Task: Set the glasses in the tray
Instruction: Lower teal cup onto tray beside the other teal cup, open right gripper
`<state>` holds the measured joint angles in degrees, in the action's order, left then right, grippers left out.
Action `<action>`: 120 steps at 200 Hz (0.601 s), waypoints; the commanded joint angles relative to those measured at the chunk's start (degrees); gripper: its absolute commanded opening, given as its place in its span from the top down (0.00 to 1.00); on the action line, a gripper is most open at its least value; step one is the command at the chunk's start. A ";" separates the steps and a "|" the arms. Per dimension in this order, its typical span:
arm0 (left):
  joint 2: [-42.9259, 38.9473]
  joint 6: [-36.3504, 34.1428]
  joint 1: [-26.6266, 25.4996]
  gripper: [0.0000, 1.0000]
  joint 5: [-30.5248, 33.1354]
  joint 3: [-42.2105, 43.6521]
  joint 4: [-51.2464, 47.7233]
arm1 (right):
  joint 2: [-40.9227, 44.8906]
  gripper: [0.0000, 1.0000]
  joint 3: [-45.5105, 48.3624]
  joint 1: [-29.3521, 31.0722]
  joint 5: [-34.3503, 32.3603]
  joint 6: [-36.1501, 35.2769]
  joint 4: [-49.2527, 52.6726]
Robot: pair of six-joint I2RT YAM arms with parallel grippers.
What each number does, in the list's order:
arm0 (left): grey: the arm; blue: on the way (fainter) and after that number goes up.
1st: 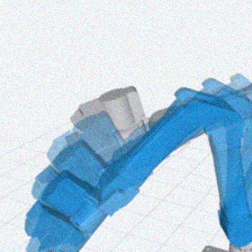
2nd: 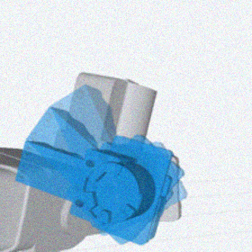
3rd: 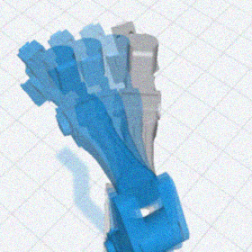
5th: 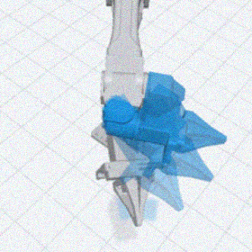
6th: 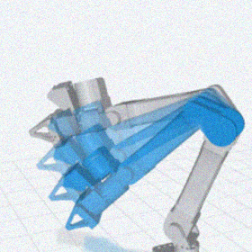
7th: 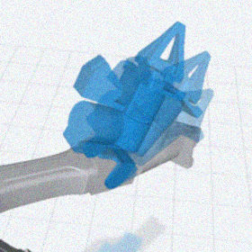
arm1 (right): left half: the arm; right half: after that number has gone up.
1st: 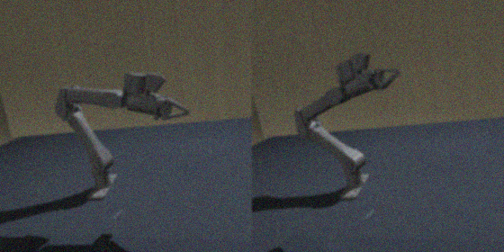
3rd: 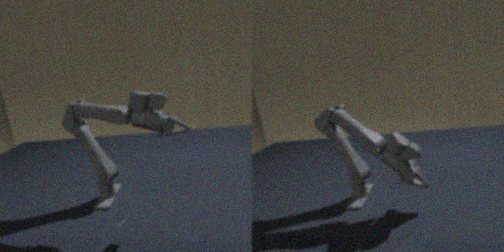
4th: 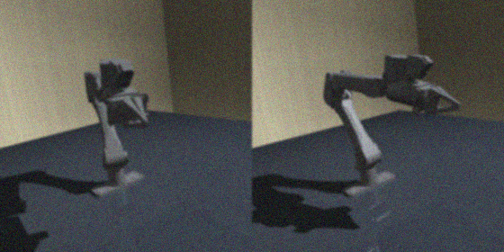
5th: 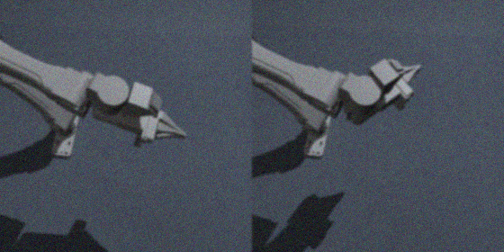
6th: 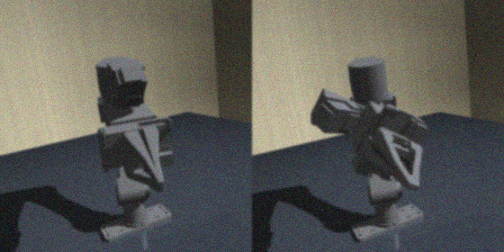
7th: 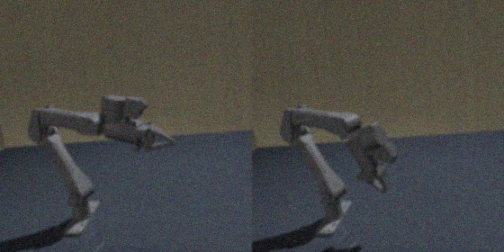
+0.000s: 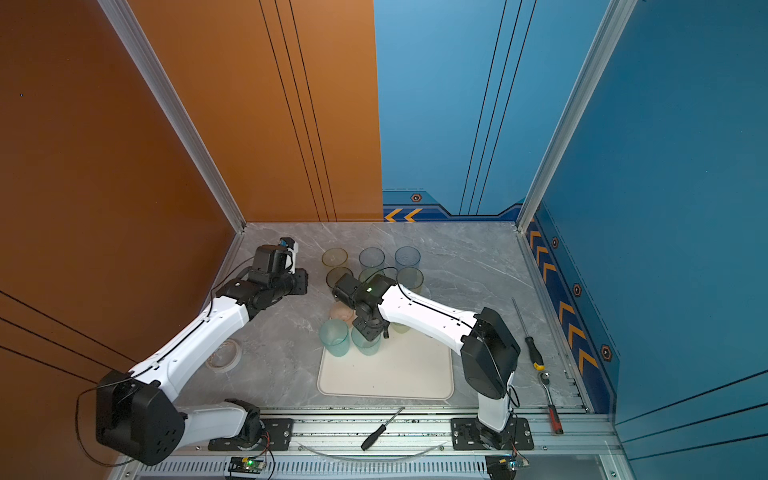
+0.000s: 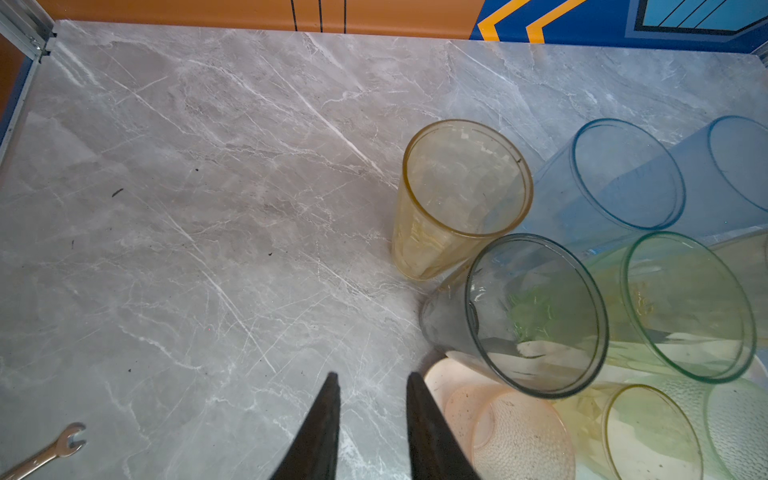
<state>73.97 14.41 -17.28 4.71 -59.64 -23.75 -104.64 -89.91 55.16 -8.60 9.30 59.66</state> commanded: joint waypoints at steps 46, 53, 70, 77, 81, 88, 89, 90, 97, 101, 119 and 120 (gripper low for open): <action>0.60 -0.62 -0.38 0.71 -0.23 -1.89 -0.77 | -0.48 0.96 2.02 -0.33 0.89 1.69 -1.56; 0.64 -0.62 -0.39 0.70 -0.29 -1.88 -0.77 | -0.48 0.96 2.13 -0.36 0.82 1.78 -1.65; 0.82 -0.62 -0.48 0.70 -0.32 -1.89 -0.77 | -0.46 0.96 2.61 -0.31 0.90 1.95 -1.83; 0.83 -0.57 -0.47 0.70 -0.32 -1.92 -0.77 | -0.43 0.95 2.69 -0.31 0.94 2.04 -1.83; 0.86 -0.61 -0.48 0.70 -0.32 -1.97 -0.77 | -0.43 0.94 2.69 -0.39 0.89 2.04 -1.83; 0.91 -0.62 -0.45 0.70 -0.39 -1.97 -0.77 | -0.40 0.93 2.80 -0.40 0.95 2.06 -1.87; 0.91 -0.62 -0.46 0.70 -0.40 -1.97 -0.77 | -0.39 0.93 2.81 -0.40 0.95 2.05 -1.89; 0.95 -0.62 -0.47 0.71 -0.40 -1.97 -0.77 | -0.39 0.93 2.85 -0.40 0.95 2.04 -1.90; 1.00 -0.62 -0.48 0.70 -0.40 -1.96 -0.77 | -0.48 0.92 2.80 -0.40 0.89 2.04 -1.91; 1.00 -0.62 -0.54 0.70 -0.40 -1.95 -0.77 | -0.47 0.91 2.82 -0.44 0.94 2.12 -1.91; 1.18 -0.62 -0.56 0.70 -0.36 -2.06 -0.77 | -0.56 0.89 2.96 -0.58 1.04 2.15 -2.07; 1.18 -0.62 -0.56 0.70 -0.38 -2.06 -0.77 | -0.56 0.89 2.97 -0.62 1.04 2.14 -2.08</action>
<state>74.70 14.41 -17.32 4.69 -59.72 -23.77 -104.64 -87.44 55.07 -7.75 10.52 58.24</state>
